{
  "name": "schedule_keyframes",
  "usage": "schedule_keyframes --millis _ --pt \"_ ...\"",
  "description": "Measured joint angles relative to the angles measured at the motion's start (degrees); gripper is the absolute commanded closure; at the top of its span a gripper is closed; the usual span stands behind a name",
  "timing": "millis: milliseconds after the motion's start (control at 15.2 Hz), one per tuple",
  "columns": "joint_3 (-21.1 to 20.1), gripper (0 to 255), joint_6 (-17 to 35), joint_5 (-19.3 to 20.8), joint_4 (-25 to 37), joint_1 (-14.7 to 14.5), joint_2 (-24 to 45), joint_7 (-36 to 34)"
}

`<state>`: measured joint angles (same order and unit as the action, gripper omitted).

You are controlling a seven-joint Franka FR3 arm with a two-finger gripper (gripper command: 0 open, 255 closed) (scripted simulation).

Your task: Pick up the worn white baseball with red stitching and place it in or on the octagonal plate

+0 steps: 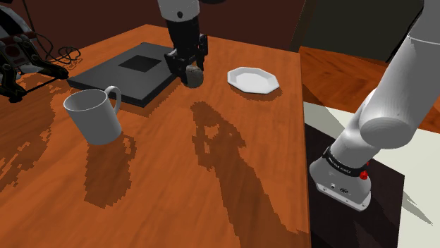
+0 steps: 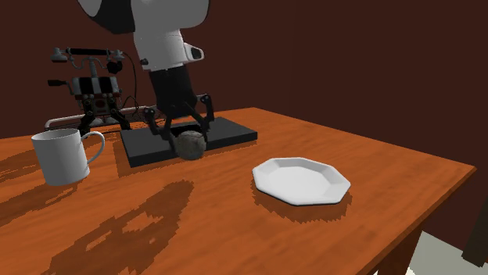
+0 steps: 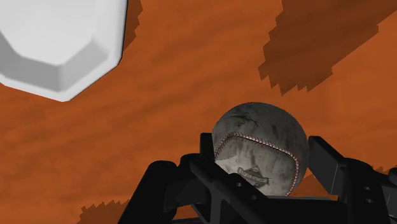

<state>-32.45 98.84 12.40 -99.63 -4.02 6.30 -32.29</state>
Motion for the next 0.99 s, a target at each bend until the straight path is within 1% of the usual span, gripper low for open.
schedule_keyframes --millis 594,726,990 --pt "-0.16 255 -6.31 -0.24 6.27 -0.23 -0.13 0.98" --pt "0.42 255 -5.89 -1.35 4.12 0.84 -2.52 2.66" --pt "3.15 255 -3.29 -5.44 -5.47 3.75 -11.74 8.65"
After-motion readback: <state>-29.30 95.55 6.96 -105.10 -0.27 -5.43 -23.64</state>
